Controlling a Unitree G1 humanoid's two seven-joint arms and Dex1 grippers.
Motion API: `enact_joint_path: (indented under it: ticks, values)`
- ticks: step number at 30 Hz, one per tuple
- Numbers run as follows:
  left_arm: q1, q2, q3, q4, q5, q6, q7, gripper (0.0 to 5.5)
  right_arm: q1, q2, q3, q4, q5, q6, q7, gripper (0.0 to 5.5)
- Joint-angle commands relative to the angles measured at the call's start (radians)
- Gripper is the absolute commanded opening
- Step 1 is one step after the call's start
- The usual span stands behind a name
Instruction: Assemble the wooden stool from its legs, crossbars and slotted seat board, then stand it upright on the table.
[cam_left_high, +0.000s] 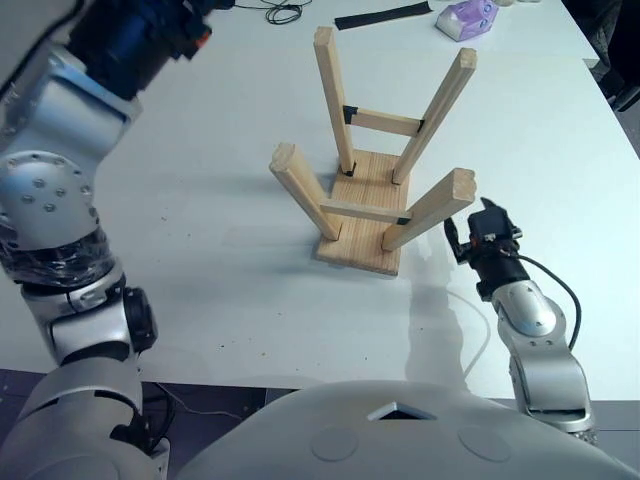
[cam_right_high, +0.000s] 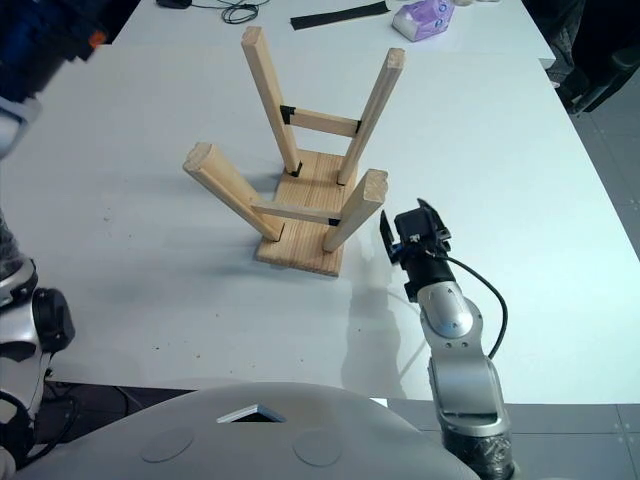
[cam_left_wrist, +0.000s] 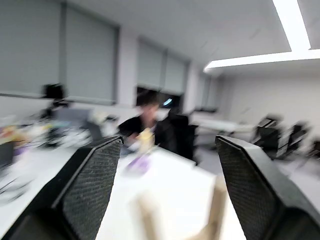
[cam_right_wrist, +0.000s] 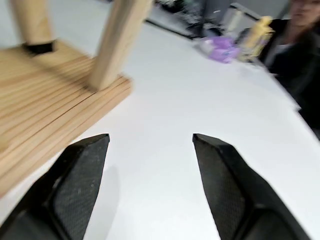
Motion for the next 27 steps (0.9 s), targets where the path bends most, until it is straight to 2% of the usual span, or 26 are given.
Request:
enact_joint_path:
  ticks: [1,6,14,21,27]
  values:
    - [0.161,-0.024,-0.094,0.021,0.231,-0.167,-0.14,3.43,0.068,-0.203,-0.011,-0.06,0.063,0.02,0.218,3.1]
    - [0.243,-0.089,-0.23,0.089,0.446,-0.352,-0.266,3.43,0.047,-0.312,-0.006,-0.136,0.183,0.053,0.392,3.1]
    - [0.28,-0.166,-0.354,0.21,0.618,-0.516,-0.403,3.43,0.034,-0.386,0.08,-0.125,0.243,0.059,0.483,3.1]
    - [0.375,-0.212,-0.442,0.09,0.658,-0.513,-0.423,3.43,0.002,-0.374,0.152,0.004,0.19,0.008,0.441,3.1]
    - [0.441,-0.235,-0.524,-0.018,0.716,-0.507,-0.412,3.43,-0.092,-0.33,0.111,0.201,0.133,-0.077,0.329,3.1]
